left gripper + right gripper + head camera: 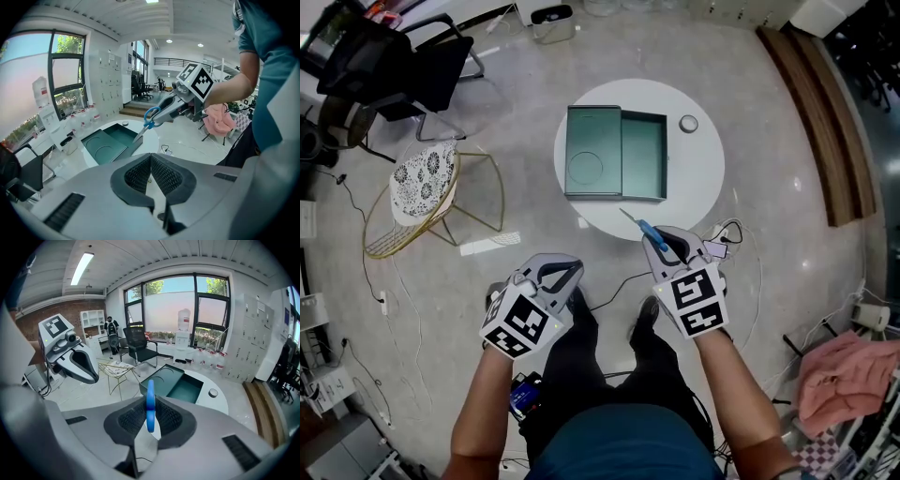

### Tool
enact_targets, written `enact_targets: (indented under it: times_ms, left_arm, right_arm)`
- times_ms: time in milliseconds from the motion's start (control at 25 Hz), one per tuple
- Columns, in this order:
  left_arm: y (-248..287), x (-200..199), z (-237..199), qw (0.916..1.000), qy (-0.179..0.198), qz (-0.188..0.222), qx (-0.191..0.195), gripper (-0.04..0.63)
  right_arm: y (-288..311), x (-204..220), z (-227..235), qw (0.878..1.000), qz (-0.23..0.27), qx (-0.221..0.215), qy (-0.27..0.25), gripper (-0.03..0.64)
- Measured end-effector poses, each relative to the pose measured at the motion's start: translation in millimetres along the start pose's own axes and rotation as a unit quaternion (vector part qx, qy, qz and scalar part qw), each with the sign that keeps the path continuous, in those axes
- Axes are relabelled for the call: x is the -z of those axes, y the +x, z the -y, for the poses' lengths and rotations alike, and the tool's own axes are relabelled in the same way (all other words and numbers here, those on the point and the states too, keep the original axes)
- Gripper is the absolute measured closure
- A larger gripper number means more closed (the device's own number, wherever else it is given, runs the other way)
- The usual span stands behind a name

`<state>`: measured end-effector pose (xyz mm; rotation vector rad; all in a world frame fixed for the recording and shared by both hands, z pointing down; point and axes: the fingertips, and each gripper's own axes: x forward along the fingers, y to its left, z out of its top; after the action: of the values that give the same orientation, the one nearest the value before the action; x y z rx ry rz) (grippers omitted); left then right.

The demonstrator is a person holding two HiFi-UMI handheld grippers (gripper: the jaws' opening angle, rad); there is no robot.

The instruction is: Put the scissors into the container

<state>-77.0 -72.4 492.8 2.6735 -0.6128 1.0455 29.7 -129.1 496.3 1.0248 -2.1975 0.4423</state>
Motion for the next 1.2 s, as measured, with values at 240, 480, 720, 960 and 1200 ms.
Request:
enact_targets:
  times_ms: [240, 480, 720, 960, 1200]
  left_arm:
    - [6.0, 5.2, -10.7, 1.0000, -0.003, 0.001, -0.005, 0.577]
    - [11.1, 8.0, -13.5, 0.9999, -0.005, 0.002, -0.010, 0.577]
    - [16.8, 14.7, -18.1, 0.9999, -0.008, 0.001, -0.009, 0.577]
    - [24.2, 17.8, -17.9, 0.9999, -0.011, -0.001, -0.008, 0.577]
    - [34.1, 20.6, -22.6, 0.9999, -0.011, -0.002, -0.006, 0.577]
  right_arm:
    - [16.4, -7.7, 15.2, 1.000, 0.004, 0.014, -0.010, 0.548]
    - [21.0, -4.8, 33.7, 0.999, 0.005, 0.031, -0.008, 0.548]
    - [28.2, -1.4, 51.3, 0.999, 0.003, 0.048, -0.006, 0.548]
    - [33.3, 3.0, 67.2, 0.998, 0.000, 0.060, -0.008, 0.548]
    - [45.8, 9.8, 81.7, 0.998, -0.007, 0.069, -0.012, 0.548]
